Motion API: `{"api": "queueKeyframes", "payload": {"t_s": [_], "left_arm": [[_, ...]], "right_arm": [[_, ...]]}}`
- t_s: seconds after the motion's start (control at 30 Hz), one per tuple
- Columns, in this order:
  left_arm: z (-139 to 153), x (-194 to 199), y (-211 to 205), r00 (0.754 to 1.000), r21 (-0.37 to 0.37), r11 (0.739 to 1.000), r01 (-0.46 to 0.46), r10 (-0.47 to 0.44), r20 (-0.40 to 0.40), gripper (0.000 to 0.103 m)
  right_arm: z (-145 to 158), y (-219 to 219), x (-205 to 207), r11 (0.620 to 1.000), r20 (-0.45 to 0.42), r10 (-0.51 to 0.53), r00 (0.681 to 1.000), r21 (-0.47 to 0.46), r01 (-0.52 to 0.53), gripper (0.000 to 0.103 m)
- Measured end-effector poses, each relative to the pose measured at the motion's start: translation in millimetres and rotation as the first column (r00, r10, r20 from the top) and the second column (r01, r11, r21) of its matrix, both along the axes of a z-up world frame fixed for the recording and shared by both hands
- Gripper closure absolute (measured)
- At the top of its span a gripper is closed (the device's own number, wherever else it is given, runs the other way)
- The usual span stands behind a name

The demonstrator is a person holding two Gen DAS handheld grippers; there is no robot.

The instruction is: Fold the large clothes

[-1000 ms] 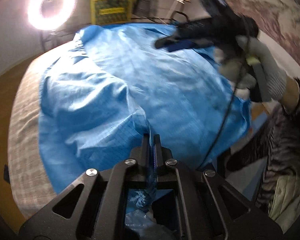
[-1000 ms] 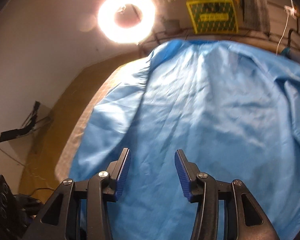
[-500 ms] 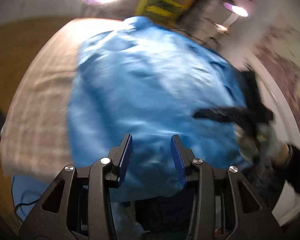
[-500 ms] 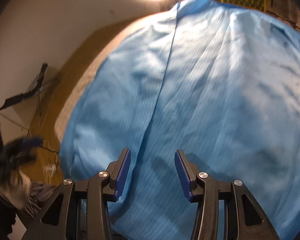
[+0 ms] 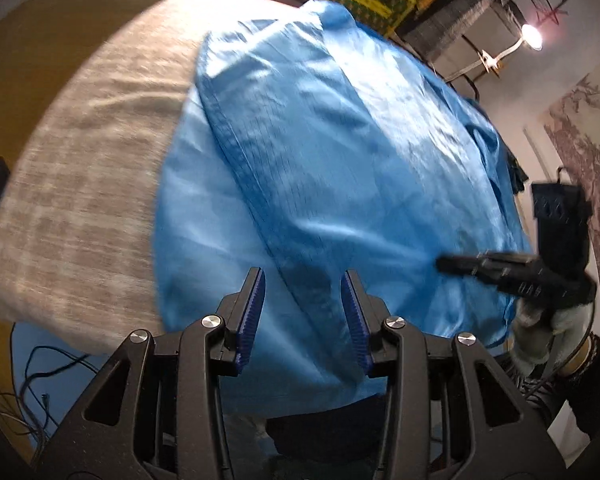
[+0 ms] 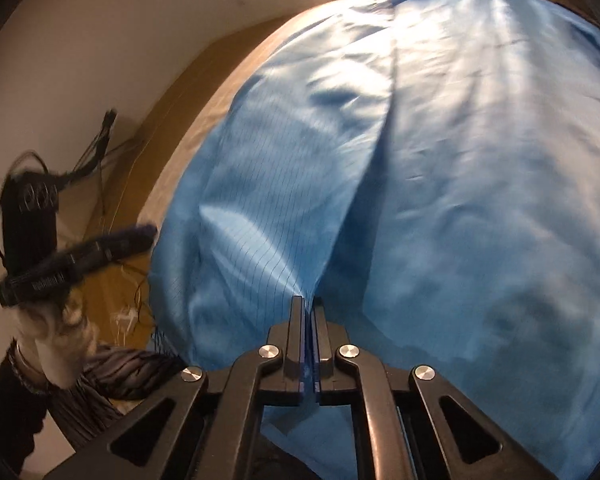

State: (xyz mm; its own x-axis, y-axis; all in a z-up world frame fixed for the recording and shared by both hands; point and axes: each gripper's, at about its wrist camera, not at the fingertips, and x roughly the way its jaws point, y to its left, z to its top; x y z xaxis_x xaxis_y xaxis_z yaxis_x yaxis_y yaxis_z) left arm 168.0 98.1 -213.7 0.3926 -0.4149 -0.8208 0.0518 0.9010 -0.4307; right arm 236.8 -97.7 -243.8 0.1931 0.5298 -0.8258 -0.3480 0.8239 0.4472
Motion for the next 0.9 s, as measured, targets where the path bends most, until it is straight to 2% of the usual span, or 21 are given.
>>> {"api": "queueKeyframes", "payload": {"t_s": [0.1, 0.23, 0.27, 0.3, 0.33, 0.47, 0.6, 0.77, 0.83, 0.9], "left_arm": [[-16.4, 7.0, -19.7, 0.998, 0.015, 0.999, 0.037, -0.036, -0.055, 0.063], [-29.6, 13.1, -34.8, 0.992, -0.022, 0.998, 0.058, -0.061, -0.112, 0.063], [-30.4, 13.6, -39.7, 0.992, 0.002, 0.998, 0.066, -0.065, -0.108, 0.068], [-30.3, 15.0, -41.4, 0.993, 0.026, 0.997, 0.067, -0.064, -0.102, 0.093], [-30.1, 15.8, -43.1, 0.992, 0.063, 0.995, 0.074, -0.068, -0.104, 0.103], [-22.2, 12.7, -24.6, 0.996, 0.083, 0.996, 0.02, -0.012, -0.086, 0.103], [-4.8, 6.1, 5.0, 0.998, 0.119, 0.991, -0.052, 0.056, -0.029, 0.103], [12.9, -2.6, 40.9, 0.987, 0.203, 0.966, -0.161, 0.154, 0.05, 0.103], [14.8, -2.6, 52.5, 0.982, 0.196, 0.962, -0.19, 0.182, 0.058, 0.103], [14.5, -4.5, 62.4, 0.979, 0.149, 0.968, -0.202, 0.197, 0.047, 0.103]], "right_arm": [[0.5, -12.2, -0.6, 1.0, -0.021, -0.021, 1.0, 0.02, 0.021, 0.103], [-14.6, -7.1, -3.9, 0.998, -0.092, -0.003, 0.996, 0.059, 0.008, 0.103], [-17.2, -5.3, -4.4, 0.998, -0.102, 0.006, 0.995, 0.062, 0.0, 0.103], [-19.2, -3.0, -6.2, 0.998, -0.109, 0.018, 0.994, 0.066, -0.011, 0.103], [-20.3, -1.2, -7.8, 0.998, -0.112, 0.03, 0.993, 0.066, -0.022, 0.103], [-18.5, 11.0, -10.8, 0.993, -0.128, 0.07, 0.989, 0.107, -0.056, 0.103], [-15.9, 31.8, -10.8, 0.987, -0.124, 0.108, 0.986, 0.136, -0.091, 0.103], [-18.1, 63.1, -11.6, 0.976, -0.118, 0.151, 0.981, 0.176, -0.129, 0.103], [-17.5, 74.2, -9.9, 0.971, -0.11, 0.161, 0.981, 0.197, -0.137, 0.103], [-21.0, 84.4, -5.3, 0.961, -0.128, 0.169, 0.977, 0.241, -0.134, 0.103]]}}
